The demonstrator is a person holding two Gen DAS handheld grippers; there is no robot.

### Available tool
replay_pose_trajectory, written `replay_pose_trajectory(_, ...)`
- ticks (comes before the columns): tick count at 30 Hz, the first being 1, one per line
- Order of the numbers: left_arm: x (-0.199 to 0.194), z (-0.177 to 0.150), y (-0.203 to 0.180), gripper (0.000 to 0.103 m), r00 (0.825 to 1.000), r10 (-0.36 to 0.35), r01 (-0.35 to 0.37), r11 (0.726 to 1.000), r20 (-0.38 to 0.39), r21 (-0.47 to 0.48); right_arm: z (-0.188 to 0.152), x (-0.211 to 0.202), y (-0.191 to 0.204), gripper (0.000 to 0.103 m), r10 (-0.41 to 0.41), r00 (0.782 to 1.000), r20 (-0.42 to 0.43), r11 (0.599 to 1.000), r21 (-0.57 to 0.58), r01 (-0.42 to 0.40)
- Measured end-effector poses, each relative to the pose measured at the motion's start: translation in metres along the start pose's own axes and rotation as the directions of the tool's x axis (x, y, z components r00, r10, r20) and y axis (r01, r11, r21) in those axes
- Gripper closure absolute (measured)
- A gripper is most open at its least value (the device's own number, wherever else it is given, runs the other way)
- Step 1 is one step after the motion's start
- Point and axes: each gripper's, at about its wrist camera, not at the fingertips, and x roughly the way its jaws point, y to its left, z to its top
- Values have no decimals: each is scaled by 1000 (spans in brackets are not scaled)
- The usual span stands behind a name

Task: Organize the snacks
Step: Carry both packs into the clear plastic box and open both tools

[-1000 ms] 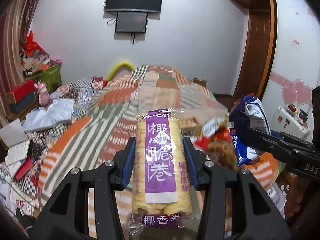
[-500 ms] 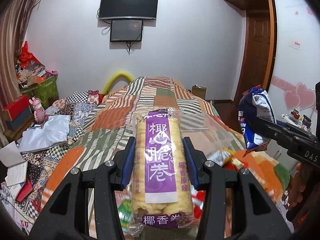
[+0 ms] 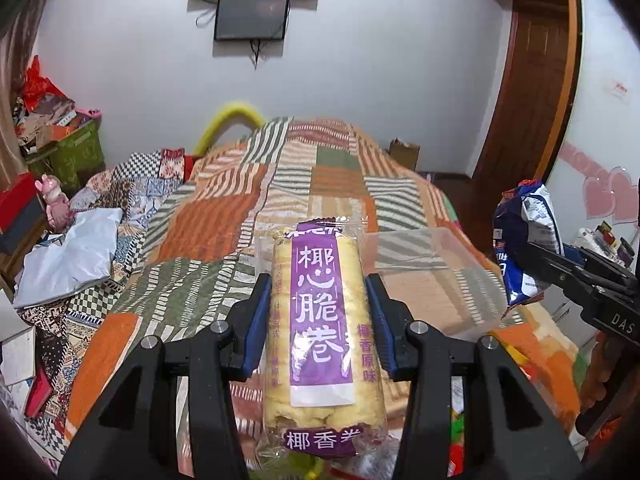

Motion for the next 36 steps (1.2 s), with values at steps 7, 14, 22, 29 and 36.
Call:
replay_pose_trajectory(7,49,7,3,57,994,0,4,999,-106,32,3,31,-10,56,-13,996,-92,1000,-20,11)
replay_pose_trajectory(14,89,6,-7,57,975,24,7,990,-221,142,2,63,-13,56,-3,979,-203,999,-48,-7)
replay_pose_trajectory(22,108,5,-13,57,964,36,13,983,-264,181,-4,88,-14,56,20,950,-311,997,-62,-42)
replay_pose_trajectory(29,122,2,-13,57,952,37,18,984,-305,177,-10,97,-14,56,25,935,-354,994,-86,-59)
replay_pose_trajectory(36,118,3,-12,57,953,47,8,984,-298,179,-9,99,-10,54,23,928,-373,992,-108,-68)
